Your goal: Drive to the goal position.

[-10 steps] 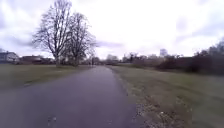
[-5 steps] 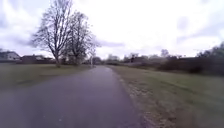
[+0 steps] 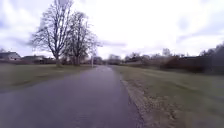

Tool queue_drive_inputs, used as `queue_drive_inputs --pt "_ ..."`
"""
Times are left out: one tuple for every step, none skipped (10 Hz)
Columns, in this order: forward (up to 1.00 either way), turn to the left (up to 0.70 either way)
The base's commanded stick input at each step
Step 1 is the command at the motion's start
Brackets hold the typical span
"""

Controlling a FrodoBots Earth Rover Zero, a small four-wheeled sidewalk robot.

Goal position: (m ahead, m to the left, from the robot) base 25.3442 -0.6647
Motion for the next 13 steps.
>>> queue_drive_inputs --pt "1.0 0.0" --pt "1.0 0.0" --pt "1.0 0.0" --pt "1.0 0.0" --pt "1.0 0.0" --pt "1.0 0.0" --pt "1.0 0.0" --pt "1.0 0.0" --pt "1.0 0.0" --pt "1.0 0.0" --pt "1.0 0.0" --pt "1.0 0.0" --pt "1.0 0.0"
